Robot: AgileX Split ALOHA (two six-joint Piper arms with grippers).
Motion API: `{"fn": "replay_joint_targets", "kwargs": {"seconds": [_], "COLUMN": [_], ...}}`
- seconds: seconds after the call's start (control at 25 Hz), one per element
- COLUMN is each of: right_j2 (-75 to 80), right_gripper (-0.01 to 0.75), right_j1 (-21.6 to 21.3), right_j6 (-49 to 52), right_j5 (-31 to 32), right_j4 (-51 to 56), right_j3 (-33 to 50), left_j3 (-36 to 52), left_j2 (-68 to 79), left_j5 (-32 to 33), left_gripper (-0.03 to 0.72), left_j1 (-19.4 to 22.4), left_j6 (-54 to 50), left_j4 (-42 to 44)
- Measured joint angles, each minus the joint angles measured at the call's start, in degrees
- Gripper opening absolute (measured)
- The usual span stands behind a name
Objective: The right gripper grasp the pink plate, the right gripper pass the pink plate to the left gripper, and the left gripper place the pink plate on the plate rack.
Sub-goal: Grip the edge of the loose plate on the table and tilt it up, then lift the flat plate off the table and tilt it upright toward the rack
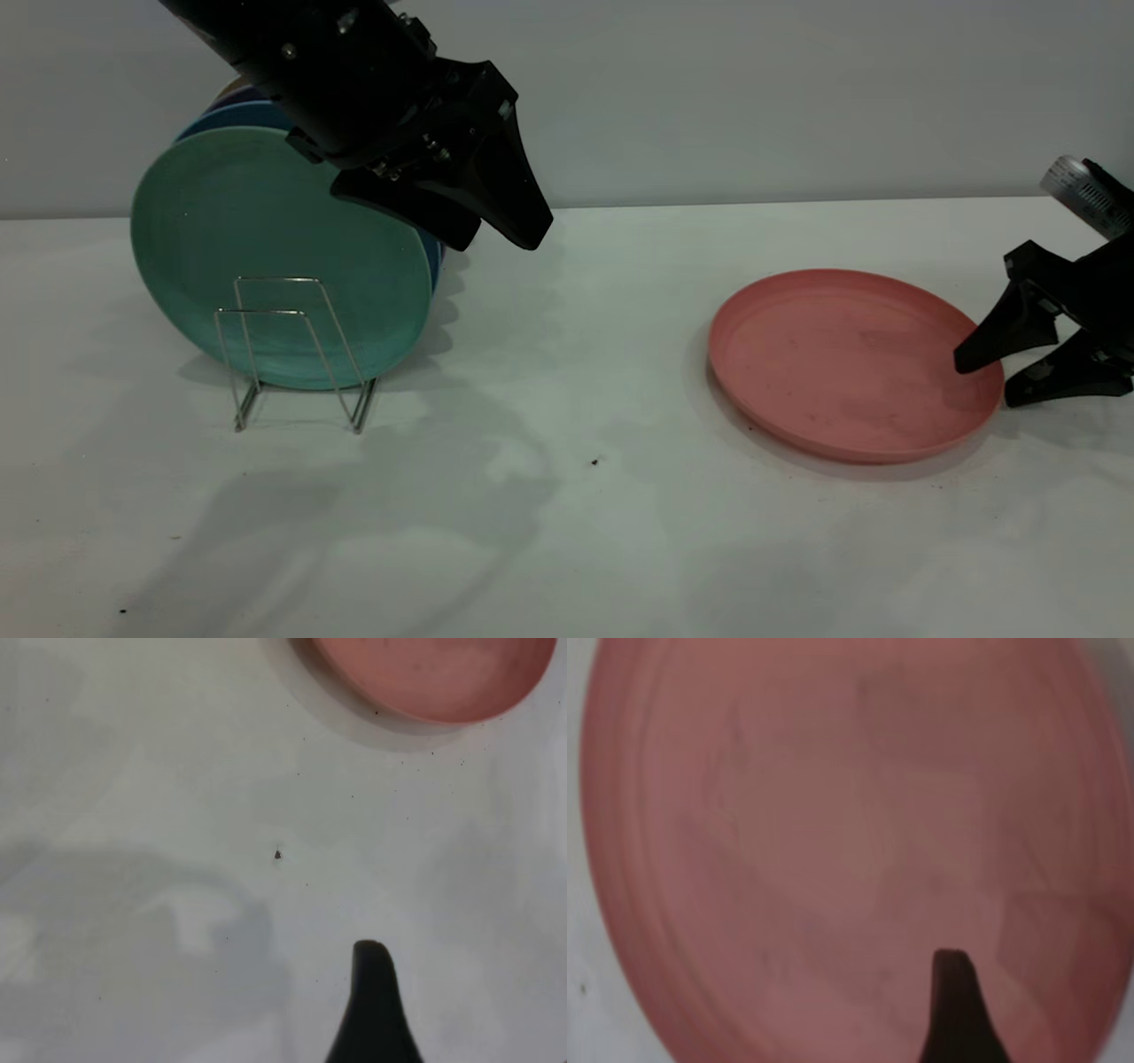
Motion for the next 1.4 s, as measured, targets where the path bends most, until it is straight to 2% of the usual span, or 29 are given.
{"fn": "replay_joint_targets", "kwargs": {"seconds": [0.24,0.36,0.48,0.52,0.56,0.72,0.8,0.96,1.16,1.4], "right_j2": [2.64,3.11,3.29,3.29,3.29,3.29,3.06,2.00,-0.35,-3.76], "right_gripper": [0.457,0.334,0.101,0.051,0.032,0.019,0.019,0.019,0.019,0.019], "right_j1": [0.00,0.16,0.56,0.69,0.76,1.42,2.84,6.41,10.04,10.73], "right_j6": [-4.21,-6.43,-9.21,-10.67,-12.28,-19.34,-21.39,-22.22,-23.84,-24.60], "right_j5": [1.47,1.70,1.84,2.29,3.42,13.72,16.89,18.06,18.17,18.65], "right_j4": [5.82,6.93,7.41,7.93,8.54,11.93,12.96,13.14,13.35,13.35], "right_j3": [-0.40,-0.40,-0.40,-0.40,-0.40,-0.40,-0.40,-0.40,-0.40,-0.40], "left_j3": [0.00,0.00,0.00,0.00,0.00,0.00,0.00,0.00,0.00,0.00], "left_j2": [0.00,0.00,0.00,0.00,0.00,0.11,0.36,0.86,1.89,3.16], "left_j5": [-0.05,-0.25,-0.89,-1.12,-1.14,-1.28,-1.46,-2.05,-4.58,-5.77], "left_gripper": [0.582,0.582,0.582,0.582,0.582,0.582,0.582,0.582,0.582,0.582], "left_j1": [0.00,0.00,0.00,0.00,0.00,0.00,0.00,0.00,0.00,0.00], "left_j6": [0.00,0.13,0.13,0.13,0.13,-0.29,-1.09,-1.49,-1.49,-1.54], "left_j4": [-0.33,-0.75,-0.80,-0.80,-0.80,-0.81,-0.86,-1.44,-6.49,-7.07]}}
